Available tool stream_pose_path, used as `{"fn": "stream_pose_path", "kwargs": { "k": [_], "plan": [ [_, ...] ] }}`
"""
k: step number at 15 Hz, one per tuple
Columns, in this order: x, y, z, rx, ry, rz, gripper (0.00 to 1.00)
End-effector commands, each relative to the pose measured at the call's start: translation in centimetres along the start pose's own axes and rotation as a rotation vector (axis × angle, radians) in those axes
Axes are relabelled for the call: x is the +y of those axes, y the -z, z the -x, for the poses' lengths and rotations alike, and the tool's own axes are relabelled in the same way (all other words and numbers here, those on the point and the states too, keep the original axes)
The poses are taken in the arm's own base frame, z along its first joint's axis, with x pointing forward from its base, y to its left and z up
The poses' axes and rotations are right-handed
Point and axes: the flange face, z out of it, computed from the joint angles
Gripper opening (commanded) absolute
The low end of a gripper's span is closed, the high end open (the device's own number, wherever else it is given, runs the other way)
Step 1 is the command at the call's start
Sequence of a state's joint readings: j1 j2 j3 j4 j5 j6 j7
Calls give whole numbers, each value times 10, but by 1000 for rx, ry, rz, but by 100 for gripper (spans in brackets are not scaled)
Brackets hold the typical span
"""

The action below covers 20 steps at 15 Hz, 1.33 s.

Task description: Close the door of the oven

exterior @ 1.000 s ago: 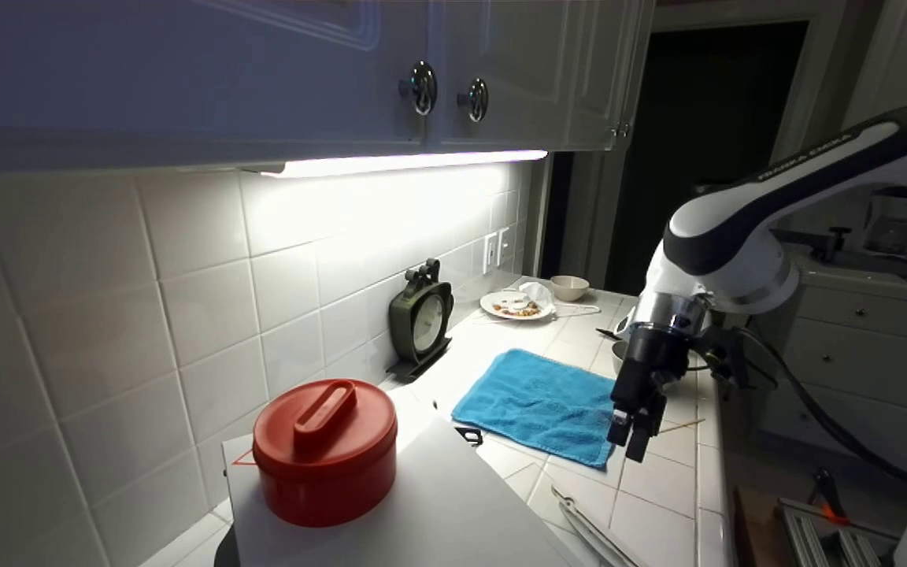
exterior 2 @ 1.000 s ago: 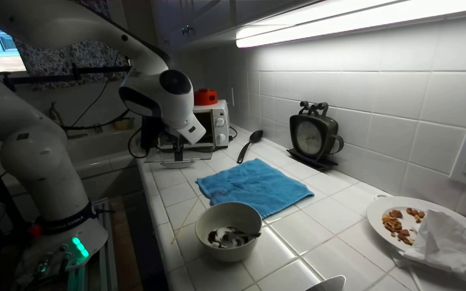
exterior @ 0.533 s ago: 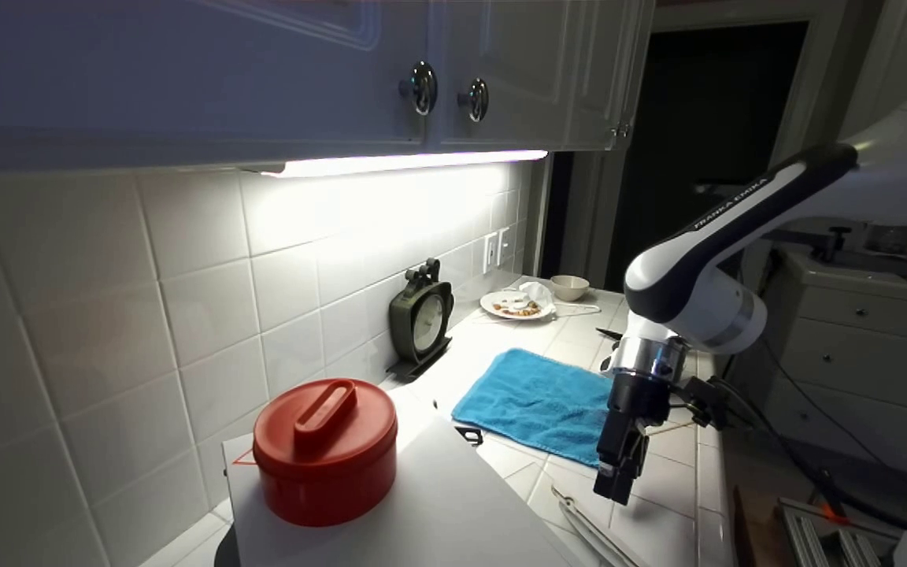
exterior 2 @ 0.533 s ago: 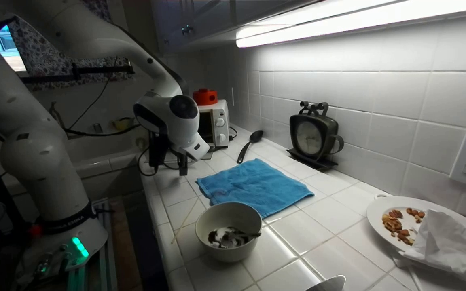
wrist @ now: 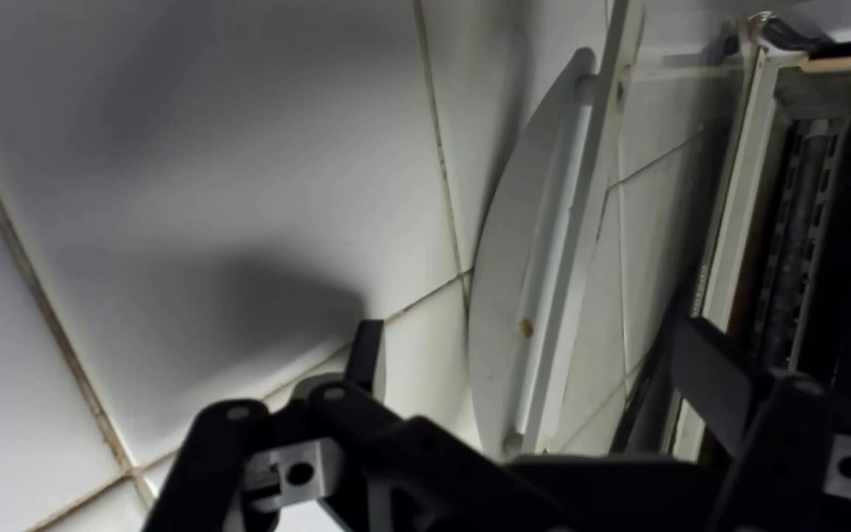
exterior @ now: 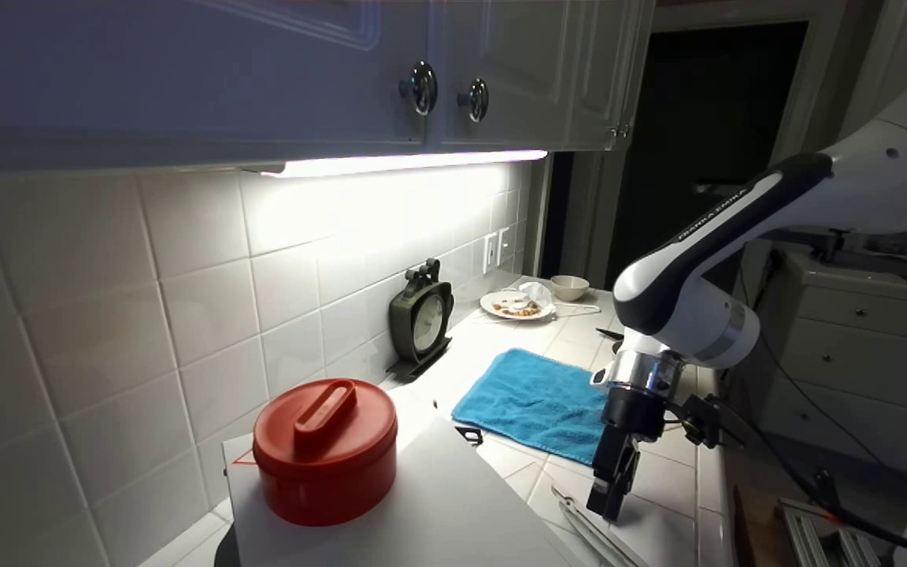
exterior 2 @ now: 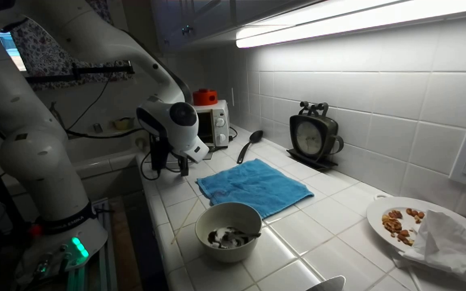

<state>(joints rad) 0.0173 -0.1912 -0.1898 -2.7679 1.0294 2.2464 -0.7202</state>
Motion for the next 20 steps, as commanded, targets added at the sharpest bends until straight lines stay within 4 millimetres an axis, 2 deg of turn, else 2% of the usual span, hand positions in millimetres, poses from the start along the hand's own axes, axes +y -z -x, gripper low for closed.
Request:
{"fn": "stream_pose_path", "kwargs": {
  "k": [1,13,20],
  "plan": [
    [-4,-3,0,25,19,-42,100],
    [-15,-12,0,57,13,-161,100],
    [-19,-10,0,62,32,-170,100]
  ]
}}
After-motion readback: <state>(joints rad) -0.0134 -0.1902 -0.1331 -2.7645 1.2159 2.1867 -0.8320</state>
